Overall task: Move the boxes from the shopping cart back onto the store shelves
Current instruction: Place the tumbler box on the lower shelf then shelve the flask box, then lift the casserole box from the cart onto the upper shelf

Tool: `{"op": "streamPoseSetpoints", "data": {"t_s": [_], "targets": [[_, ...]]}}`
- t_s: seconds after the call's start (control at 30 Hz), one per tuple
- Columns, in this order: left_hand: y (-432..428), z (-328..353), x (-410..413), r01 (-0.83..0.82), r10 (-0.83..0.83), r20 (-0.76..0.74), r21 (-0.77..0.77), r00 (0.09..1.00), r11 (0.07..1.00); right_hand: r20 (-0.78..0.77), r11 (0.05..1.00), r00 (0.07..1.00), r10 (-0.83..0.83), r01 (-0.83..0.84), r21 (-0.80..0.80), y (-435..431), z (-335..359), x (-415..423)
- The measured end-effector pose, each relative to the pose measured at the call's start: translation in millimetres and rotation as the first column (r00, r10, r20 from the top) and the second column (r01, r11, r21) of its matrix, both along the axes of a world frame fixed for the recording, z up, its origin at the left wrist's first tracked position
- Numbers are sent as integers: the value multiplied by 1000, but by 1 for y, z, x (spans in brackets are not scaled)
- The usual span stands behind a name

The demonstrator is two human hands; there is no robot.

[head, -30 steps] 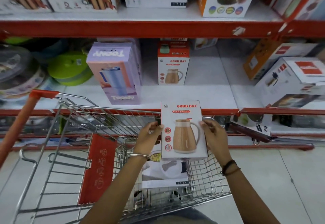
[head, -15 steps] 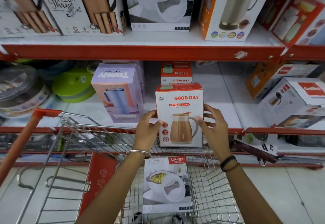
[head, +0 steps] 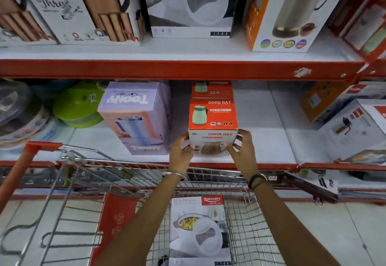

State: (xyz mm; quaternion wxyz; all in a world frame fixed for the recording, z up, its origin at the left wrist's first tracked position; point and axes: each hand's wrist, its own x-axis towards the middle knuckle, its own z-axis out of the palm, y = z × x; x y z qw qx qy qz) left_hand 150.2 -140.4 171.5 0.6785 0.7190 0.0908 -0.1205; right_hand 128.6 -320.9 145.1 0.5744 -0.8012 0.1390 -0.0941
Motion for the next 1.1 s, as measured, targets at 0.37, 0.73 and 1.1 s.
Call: {"op": "streamPoseSetpoints", "data": {"t_s": [0.37,0.73,1.1], "targets": [[33,-49,-45,-109,104,74,74,992,991,-41,992,992,-121,123,33,14,-40,-66],[92,-195,-142,231,25,-489,455,872,860,-622,999,782,-32,15,-33,41,-151,-155],[113,-293,-163,182,22,-663,237,749,954,-762,998,648,-2,52,41,49,-187,-156]]}}
